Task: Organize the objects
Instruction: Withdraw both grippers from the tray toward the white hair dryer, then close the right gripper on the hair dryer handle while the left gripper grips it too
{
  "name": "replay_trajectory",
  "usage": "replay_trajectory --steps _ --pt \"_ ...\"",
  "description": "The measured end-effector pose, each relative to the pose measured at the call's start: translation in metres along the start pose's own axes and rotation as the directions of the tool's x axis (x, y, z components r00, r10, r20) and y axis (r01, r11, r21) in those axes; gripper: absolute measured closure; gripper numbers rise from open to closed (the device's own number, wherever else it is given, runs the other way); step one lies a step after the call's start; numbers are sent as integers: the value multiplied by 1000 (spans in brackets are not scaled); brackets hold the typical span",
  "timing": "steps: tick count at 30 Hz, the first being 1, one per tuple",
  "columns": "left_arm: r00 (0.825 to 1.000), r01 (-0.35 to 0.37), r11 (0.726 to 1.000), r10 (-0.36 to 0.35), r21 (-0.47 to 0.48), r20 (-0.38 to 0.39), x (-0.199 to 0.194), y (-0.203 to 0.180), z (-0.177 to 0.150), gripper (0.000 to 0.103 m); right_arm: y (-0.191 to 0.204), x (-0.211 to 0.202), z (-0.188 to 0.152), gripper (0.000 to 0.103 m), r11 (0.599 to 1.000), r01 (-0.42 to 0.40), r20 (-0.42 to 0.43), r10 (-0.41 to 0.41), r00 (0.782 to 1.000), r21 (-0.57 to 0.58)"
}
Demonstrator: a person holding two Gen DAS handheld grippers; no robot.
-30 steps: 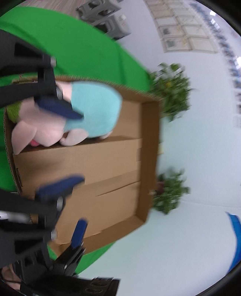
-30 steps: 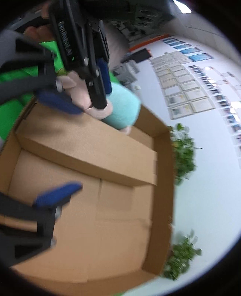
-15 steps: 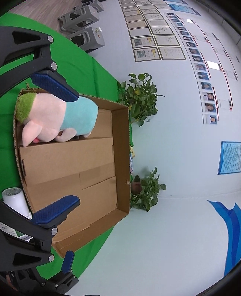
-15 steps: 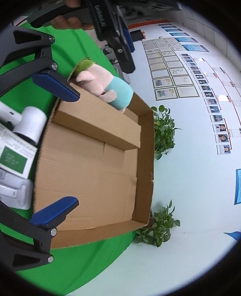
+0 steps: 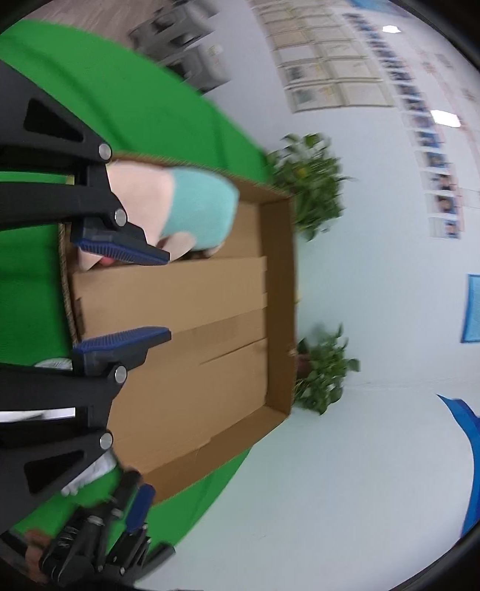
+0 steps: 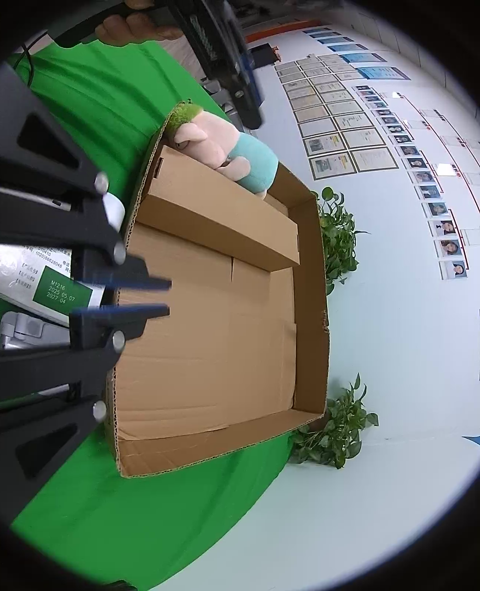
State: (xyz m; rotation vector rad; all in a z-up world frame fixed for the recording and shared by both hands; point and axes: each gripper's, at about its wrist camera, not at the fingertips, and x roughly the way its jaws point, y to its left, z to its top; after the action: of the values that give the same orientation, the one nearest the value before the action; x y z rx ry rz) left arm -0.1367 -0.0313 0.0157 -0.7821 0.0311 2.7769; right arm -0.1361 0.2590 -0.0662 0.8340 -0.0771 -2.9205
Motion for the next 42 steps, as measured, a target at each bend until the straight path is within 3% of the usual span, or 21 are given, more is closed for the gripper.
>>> replay_trajectory --steps 1,2,4,6,16,22,26,29,34,42 --pt "1000 -2 1000 2 -1 1 0 1 -1 67 -2 0 0 28 1000 -13 -4 13 1000 11" --pt "1000 -11 1000 11 1 10 -1 1 -2 60 -4 0 -1 5 999 -29 1 29 1000 23" --pt "999 -22 1000 22 -5 33 -4 2 -4 15 -7 -2 -3 4 997 -60 22 59 998 46" --pt "997 -40 999 42 -28 71 -10 4 -4 8 -5 -1 -3 4 998 -60 11 59 998 32" --pt "999 -26 999 27 -48 19 -1 21 -5 8 10 -3 -12 4 993 -118 -3 118 993 -26" --pt "1000 -14 999 14 -46 -1 4 22 -11 8 24 -1 -21 4 980 -195 -69 192 979 -41" --pt "998 62 998 -62 -13 -23 4 15 -19 8 44 -2 -37 4 950 -307 -152 296 943 -58" --pt "993 109 994 -107 19 -57 8 7 -28 8 57 0 -54 5 911 -409 -223 391 893 -43" --pt "959 240 969 -246 -58 -141 23 5 -43 8 71 3 -72 5 875 -485 -275 466 841 2" --pt "899 354 931 -366 -94 -240 45 -9 -69 8 68 1 -79 9 919 -389 -317 351 881 -62"
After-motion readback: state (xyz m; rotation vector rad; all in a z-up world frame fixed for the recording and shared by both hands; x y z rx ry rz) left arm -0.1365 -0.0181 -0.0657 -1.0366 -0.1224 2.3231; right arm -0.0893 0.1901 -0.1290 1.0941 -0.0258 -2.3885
